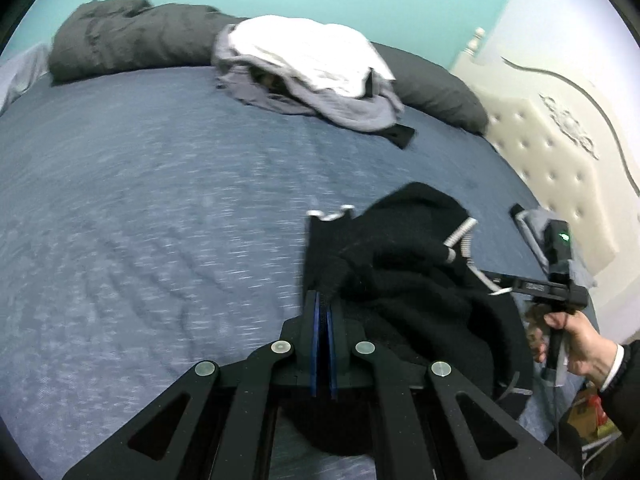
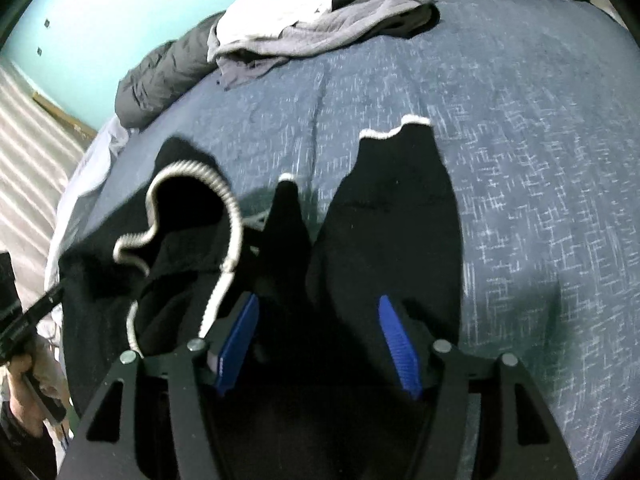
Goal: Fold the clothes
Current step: 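Grasp the sweatshirt hem with the left gripper while the right gripper holds the collar, then lift the sweatshirt with both grippers, stretching it between them, then lay the sweatshirt flat on the sheet, collar away from the grippers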
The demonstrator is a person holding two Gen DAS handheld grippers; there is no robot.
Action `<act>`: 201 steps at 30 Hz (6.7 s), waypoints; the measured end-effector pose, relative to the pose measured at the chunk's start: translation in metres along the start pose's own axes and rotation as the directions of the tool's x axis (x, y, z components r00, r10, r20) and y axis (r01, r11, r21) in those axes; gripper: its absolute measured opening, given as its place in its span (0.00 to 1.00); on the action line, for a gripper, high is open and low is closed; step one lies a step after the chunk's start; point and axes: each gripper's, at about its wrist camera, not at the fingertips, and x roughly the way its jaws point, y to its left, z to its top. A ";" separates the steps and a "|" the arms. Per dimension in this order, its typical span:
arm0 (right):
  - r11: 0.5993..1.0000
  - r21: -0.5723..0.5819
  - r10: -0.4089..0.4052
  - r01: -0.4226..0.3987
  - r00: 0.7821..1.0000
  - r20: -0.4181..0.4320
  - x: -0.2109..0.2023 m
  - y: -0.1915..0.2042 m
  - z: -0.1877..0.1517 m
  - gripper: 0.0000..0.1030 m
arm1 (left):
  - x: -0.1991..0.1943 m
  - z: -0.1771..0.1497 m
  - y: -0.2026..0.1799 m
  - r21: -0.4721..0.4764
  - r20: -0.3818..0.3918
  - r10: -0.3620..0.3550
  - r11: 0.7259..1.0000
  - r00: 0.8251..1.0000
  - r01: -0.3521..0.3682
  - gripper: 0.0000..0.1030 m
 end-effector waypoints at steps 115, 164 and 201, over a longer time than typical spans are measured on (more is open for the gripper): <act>0.748 -0.522 0.169 0.411 0.642 0.748 -0.606 0.308 0.044 0.08 | -0.489 0.129 -0.209 0.319 0.596 -0.020 0.923 0.802 -0.214 0.02; 0.899 -0.375 -0.121 0.226 0.952 0.282 -0.135 0.110 0.157 0.08 | -0.025 0.153 -0.014 0.111 0.095 0.140 0.982 0.986 -0.150 0.02; 0.969 -0.213 -0.114 0.124 0.992 0.060 0.079 -0.024 0.215 0.58 | 0.234 0.191 -0.001 0.351 -0.110 0.281 0.908 0.953 -0.227 0.51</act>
